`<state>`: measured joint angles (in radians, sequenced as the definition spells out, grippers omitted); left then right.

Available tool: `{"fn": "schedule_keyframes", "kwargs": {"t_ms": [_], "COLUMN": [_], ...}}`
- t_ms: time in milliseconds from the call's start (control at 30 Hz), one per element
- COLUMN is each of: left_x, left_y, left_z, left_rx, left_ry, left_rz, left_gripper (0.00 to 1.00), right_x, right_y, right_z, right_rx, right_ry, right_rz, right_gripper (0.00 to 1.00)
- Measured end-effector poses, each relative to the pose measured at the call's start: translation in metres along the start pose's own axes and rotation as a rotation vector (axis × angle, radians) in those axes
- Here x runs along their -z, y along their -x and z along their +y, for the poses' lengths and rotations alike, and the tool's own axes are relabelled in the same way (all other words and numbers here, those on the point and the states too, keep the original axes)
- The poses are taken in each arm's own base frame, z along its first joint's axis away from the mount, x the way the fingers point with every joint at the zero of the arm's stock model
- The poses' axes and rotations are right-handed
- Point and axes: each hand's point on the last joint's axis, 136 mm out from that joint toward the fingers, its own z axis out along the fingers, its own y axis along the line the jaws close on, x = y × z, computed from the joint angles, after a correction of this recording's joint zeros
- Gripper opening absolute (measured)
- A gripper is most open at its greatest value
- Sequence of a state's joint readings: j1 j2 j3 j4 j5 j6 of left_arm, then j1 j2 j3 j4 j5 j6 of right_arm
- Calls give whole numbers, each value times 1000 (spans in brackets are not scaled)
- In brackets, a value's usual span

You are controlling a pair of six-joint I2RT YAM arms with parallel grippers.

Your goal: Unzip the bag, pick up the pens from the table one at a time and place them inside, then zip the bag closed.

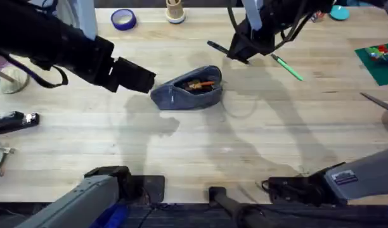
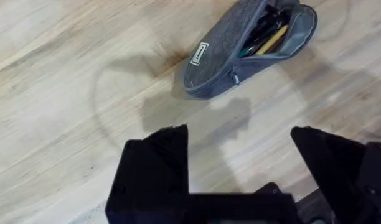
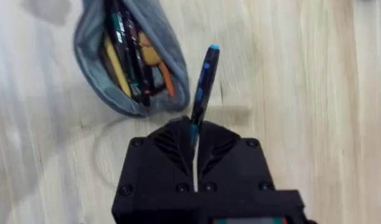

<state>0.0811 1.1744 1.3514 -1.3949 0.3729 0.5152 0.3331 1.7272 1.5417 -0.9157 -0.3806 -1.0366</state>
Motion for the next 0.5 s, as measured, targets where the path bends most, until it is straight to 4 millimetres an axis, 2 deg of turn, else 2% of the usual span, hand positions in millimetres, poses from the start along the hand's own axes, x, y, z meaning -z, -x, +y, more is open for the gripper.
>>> {"fn": "schedule_keyframes", "kwargs": {"t_ms": [300,500], "left_x": [0,0], "left_y": [0,0], "left_z": [0,0], "left_rx": [0,0], "left_ry": [0,0], "left_rz": [0,0], "left_gripper": [995,995], "right_x": [-14,-18], "right_y": [39,49], "right_z": [36,47], "right_rx": [291,395], "right_ry": [78,99], "right_rz": [-56,-73], "right_gripper": [32,32]}}
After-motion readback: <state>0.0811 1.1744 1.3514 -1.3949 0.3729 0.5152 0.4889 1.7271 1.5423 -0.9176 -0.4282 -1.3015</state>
